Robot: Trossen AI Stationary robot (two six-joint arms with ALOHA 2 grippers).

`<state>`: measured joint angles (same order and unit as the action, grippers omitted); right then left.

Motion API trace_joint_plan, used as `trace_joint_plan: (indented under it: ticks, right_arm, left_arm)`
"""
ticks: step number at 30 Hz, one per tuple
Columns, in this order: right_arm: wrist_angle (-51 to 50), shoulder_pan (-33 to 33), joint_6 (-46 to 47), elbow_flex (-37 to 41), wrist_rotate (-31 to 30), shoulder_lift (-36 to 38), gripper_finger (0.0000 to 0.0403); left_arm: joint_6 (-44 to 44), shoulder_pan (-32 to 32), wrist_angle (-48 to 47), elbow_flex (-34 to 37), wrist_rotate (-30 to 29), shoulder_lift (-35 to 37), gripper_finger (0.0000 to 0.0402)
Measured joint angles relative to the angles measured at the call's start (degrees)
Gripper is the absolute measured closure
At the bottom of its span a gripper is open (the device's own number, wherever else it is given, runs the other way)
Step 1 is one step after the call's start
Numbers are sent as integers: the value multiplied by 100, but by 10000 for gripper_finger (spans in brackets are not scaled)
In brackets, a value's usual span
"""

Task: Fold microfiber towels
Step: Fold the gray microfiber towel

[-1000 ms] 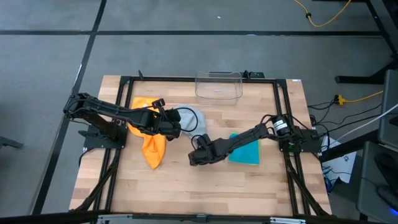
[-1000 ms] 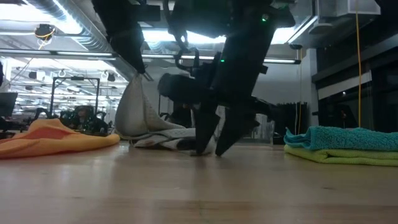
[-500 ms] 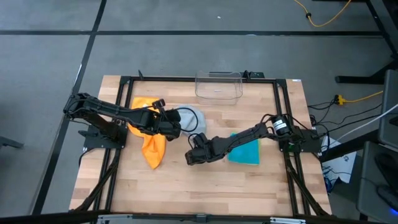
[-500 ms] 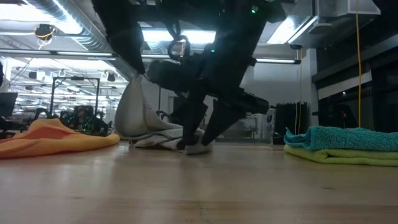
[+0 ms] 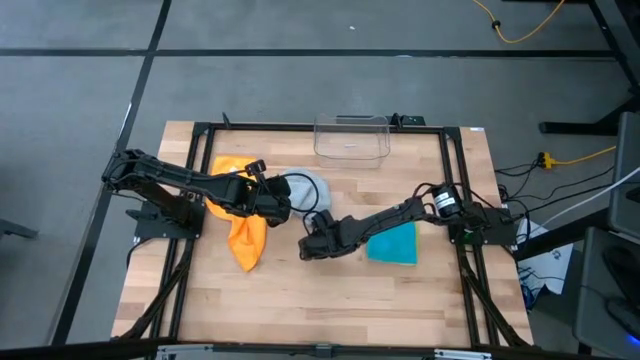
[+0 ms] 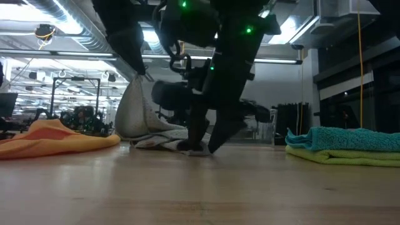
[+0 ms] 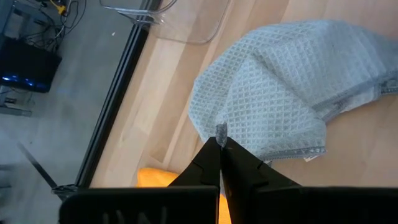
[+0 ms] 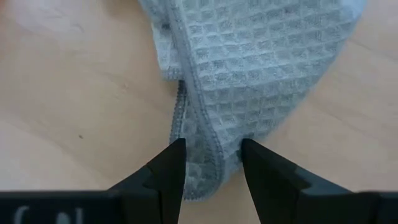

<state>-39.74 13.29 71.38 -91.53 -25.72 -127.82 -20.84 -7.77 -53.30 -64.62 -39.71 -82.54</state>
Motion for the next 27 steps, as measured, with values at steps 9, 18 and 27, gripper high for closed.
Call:
trace_joint_plan:
  ticks: [9,18,27]
  right_arm:
    - [-59,-3,-228,-7,93,-6,251]
    - [-303,10,-1208,-7,95,2,389]
    - [-2660,76,-1985,-883,-78,-31,396]
  left_arm:
    - [0,0,2,0,-2,0,402]
    - [0,0,0,0,-2,0,401]
    - [44,-133,-47,-43,-91,2,401]
